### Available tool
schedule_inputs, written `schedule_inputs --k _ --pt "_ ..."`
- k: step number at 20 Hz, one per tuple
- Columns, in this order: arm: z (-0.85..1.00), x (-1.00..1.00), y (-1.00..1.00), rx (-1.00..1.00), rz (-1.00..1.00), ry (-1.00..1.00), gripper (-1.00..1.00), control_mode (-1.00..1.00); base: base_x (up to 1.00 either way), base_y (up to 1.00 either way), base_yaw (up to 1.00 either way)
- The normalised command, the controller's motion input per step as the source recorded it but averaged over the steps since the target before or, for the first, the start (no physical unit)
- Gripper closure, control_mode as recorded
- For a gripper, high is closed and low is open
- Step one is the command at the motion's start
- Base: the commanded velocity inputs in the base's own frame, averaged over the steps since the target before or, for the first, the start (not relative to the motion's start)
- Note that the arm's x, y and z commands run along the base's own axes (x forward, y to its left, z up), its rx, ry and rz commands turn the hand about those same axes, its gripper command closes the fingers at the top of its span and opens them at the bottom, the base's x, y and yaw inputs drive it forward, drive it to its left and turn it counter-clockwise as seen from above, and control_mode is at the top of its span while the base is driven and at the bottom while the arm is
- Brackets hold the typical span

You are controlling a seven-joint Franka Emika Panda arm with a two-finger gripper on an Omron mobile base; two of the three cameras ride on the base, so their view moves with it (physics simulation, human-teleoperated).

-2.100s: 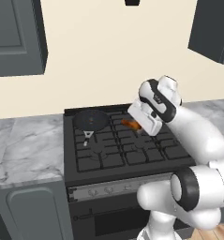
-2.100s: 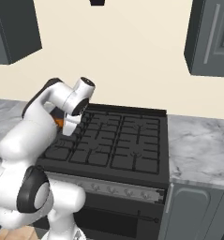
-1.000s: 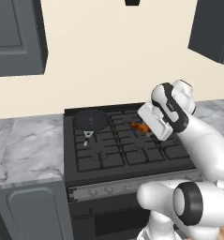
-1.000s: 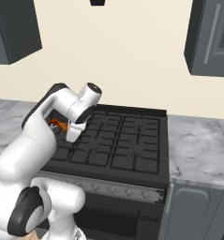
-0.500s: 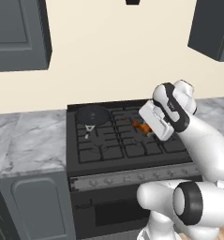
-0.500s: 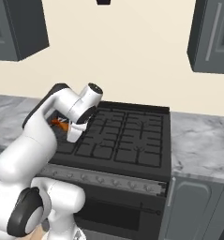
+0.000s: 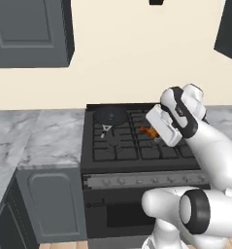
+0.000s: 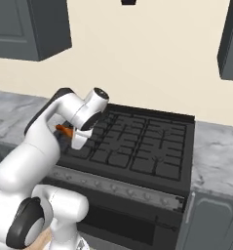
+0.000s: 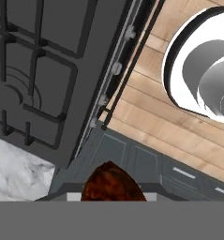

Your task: Place the chicken drumstick on the plate and place the broccoli on the same plate.

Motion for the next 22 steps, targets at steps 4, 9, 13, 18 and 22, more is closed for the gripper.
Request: schedule_inputs --k 4,9,13,18,22 --pt "0.0 0.0 0.0 0.0 0.0 0.0 1.0 1.0 -0.01 0.0 0.37" --pt "0.0 0.0 0.0 0.0 0.0 0.0 1.0 1.0 0.0 0.0 0.38" --pt "0.0 0.0 0.0 0.0 0.0 0.0 1.0 1.0 0.03 0.07 0.37" --pt "0.0 0.0 0.0 0.0 0.0 0.0 1.0 1.0 0.13 0.14 0.37" --pt "0.0 0.0 0.0 0.0 0.0 0.0 1.0 1.0 0.25 0.13 0.32"
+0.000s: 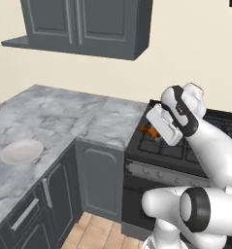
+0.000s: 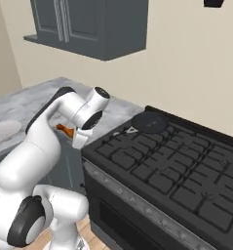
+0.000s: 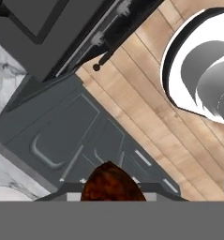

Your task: Place the chicken drumstick on the plate and place the broccoli on the same plate.

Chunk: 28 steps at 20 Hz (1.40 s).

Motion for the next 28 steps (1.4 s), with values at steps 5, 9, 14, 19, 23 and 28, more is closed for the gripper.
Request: schedule_inputs --k 5,9,14,19,23,28 --pt "0.0 0.0 0.0 0.0 0.0 0.0 1.0 1.0 0.42 0.14 0.29" --pt "0.0 0.0 0.0 0.0 0.0 0.0 1.0 1.0 0.52 0.16 0.29" --pt "0.0 0.0 0.0 0.0 0.0 0.0 1.0 1.0 0.53 0.18 0.3" --pt "0.0 0.0 0.0 0.0 0.0 0.0 1.0 1.0 0.51 0.12 0.33" --pt "0.0 0.0 0.0 0.0 0.0 0.0 1.0 1.0 0.33 0.03 0.36" --pt "0.0 0.0 0.0 0.0 0.0 0.0 1.0 1.0 0.25 0.0 0.39"
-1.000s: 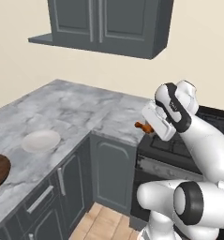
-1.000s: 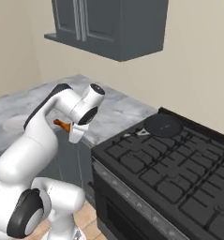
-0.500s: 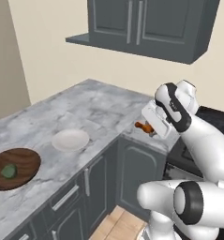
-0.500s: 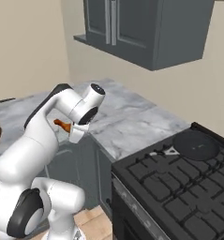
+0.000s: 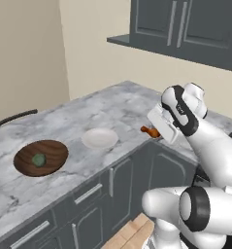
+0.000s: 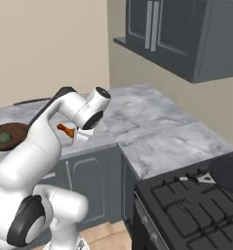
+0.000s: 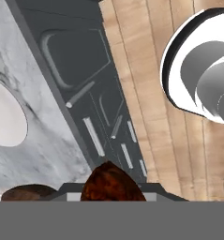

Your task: Place the chicken drumstick on the plate and place the broccoli on the same plate.

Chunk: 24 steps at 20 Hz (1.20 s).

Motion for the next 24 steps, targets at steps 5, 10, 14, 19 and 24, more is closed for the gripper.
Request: schedule_inputs --k 5,10,14,19,24 --pt "0.0 0.0 0.0 0.0 0.0 0.0 1.0 1.0 0.34 0.0 0.4" --pt "0.0 0.0 0.0 0.0 0.0 0.0 1.0 1.0 0.34 0.0 0.4" --pt "0.0 0.0 0.0 0.0 0.0 0.0 1.0 1.0 0.25 0.0 0.4" --pt "0.0 0.0 0.0 0.0 0.0 0.0 1.0 1.0 0.22 -0.08 0.37" --pt "0.0 0.0 0.0 0.0 0.0 0.0 1.0 1.0 0.38 -0.1 0.35"
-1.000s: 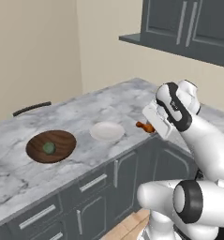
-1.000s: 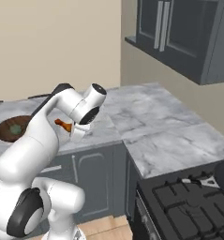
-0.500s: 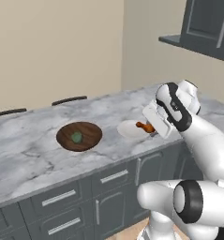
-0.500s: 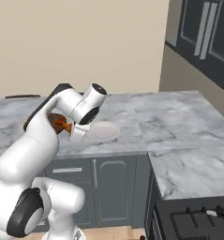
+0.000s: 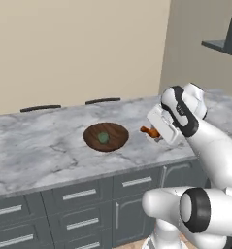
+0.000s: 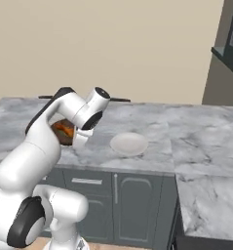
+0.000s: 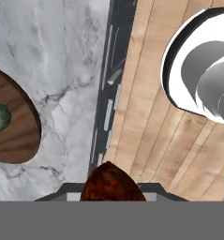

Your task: Place the chicken drumstick on the plate and place the broccoli on the same plate.

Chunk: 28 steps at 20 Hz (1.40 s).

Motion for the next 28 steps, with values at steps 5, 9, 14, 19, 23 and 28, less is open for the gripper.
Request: schedule_inputs --k 5,9,14,19,23,28 --pt "0.0 0.0 0.0 0.0 0.0 0.0 1.0 1.0 0.39 -0.19 0.32" --pt "0.0 0.0 0.0 0.0 0.0 0.0 1.0 1.0 0.14 -0.36 0.29" --pt "0.0 0.0 0.0 0.0 0.0 0.0 1.0 1.0 0.18 -0.45 0.26" --pt "0.0 0.0 0.0 0.0 0.0 0.0 1.0 1.0 0.25 -0.33 0.21" --pt "0.0 0.0 0.0 0.0 0.0 0.0 1.0 1.0 0.23 -0.29 0.16" --pt "0.0 0.0 0.0 0.0 0.0 0.0 1.0 1.0 0.23 -0.39 0.12"
